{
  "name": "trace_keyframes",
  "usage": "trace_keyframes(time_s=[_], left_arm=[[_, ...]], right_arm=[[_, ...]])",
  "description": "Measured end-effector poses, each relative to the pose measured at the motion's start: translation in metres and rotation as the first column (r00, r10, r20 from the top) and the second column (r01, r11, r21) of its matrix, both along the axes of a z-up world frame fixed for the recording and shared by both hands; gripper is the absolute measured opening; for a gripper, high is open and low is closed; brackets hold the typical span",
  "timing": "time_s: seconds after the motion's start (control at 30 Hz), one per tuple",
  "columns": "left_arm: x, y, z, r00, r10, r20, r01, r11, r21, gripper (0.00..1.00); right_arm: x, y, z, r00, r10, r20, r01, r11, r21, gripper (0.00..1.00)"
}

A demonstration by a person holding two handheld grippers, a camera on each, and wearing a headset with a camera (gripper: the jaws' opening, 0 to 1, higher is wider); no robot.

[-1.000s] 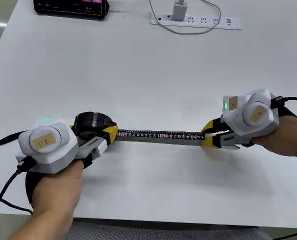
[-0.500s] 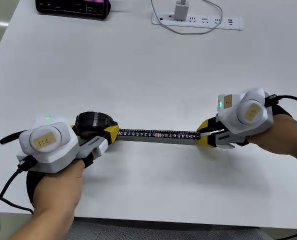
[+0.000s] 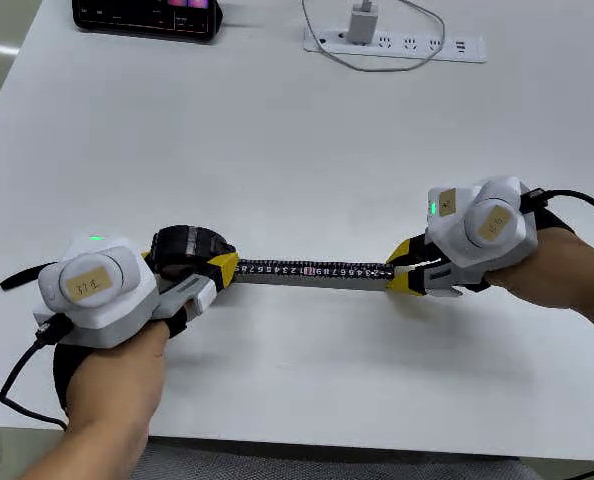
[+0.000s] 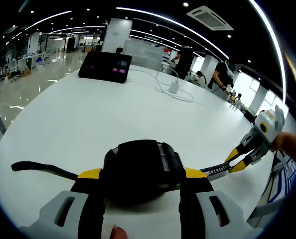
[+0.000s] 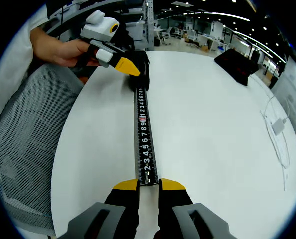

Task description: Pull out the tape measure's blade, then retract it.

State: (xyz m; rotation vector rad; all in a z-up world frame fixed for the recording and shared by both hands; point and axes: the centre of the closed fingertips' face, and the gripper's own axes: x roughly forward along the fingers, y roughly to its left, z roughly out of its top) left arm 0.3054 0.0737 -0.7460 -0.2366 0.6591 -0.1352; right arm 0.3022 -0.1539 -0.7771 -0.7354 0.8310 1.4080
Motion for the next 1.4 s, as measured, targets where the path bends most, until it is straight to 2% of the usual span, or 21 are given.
trace_keyframes(time_s=[1.4], left_arm=[[0.000, -0.001, -0.002, 1.000, 0.002, 0.001, -0.002, 1.000, -0.013, 0.55]], right_arm=[[0.000, 0.025, 0.002, 1.000, 0.018, -0.011, -0.018, 0.999, 0.027, 0.11]])
